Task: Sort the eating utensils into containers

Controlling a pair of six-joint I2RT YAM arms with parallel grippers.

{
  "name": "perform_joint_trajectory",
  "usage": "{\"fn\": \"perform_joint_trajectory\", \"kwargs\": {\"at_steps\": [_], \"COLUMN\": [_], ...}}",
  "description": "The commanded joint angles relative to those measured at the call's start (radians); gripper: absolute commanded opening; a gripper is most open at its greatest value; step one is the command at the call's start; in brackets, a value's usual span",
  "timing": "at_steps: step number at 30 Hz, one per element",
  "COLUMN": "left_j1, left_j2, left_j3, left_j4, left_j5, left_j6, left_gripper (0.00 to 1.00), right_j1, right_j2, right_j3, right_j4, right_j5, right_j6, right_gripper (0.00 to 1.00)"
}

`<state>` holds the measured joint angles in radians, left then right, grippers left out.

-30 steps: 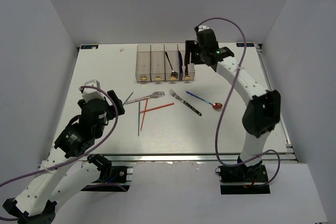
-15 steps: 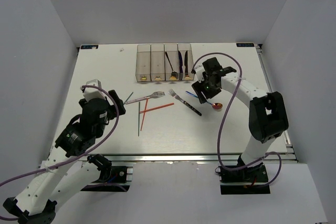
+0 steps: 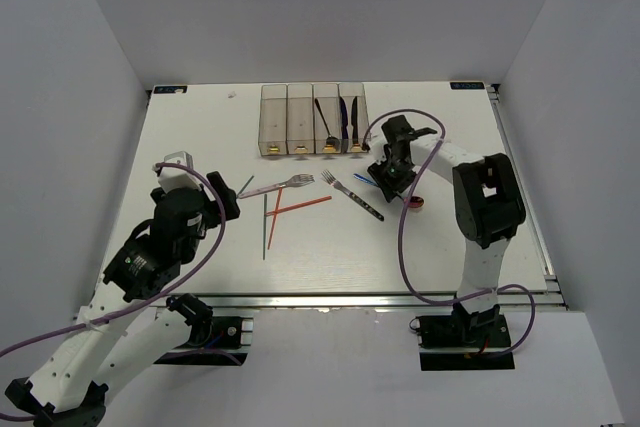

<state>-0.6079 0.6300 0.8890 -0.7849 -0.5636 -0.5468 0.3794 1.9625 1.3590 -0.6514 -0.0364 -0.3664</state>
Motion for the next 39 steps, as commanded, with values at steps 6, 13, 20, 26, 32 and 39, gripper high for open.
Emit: {"fn": "perform_joint_trajectory", "kwargs": {"at_steps": [6, 13, 20, 26, 32, 39], "left_j1": [0.002, 0.002, 0.002, 0.002, 0.002, 0.002], "left_j2": [-0.007, -0.016, -0.018, -0.016, -0.004, -0.001], "left_j3": [-0.012, -0.012, -0.01, -0.012, -0.01, -0.007], "left_j4": [0.013, 0.012, 0.01, 0.007, 0.006, -0.001], "left_j5": [0.016, 0.01, 0.007, 0.001, -0.007, -0.022], "left_j6": [0.011, 0.01, 0.008, 0.005, 0.002, -0.005], "left_gripper": [0.98, 0.98, 0.98, 0.98, 0.98, 0.98], "right_j1": [-0.028, -0.027, -0.014, -0.011, -0.001, 0.0], "right_j2": [0.104, -0.006, -0.232, -0.306, -0.004, 0.277], "right_j3": [0.035, -0.011, 0.02, 0.119, 0.42, 0.771], "right_j4": [-0.056, -0.056, -0.114, 0.111, 0.364, 0.374], "right_j5": [-0.076, -0.132, -0.241, -0.478, -0.327, -0.174], "right_j6": [-0.028, 0.007, 0.021, 0.183, 0.828, 0.96], "right_gripper": [0.15, 0.0, 0.0, 0.0, 0.0, 0.0]}}
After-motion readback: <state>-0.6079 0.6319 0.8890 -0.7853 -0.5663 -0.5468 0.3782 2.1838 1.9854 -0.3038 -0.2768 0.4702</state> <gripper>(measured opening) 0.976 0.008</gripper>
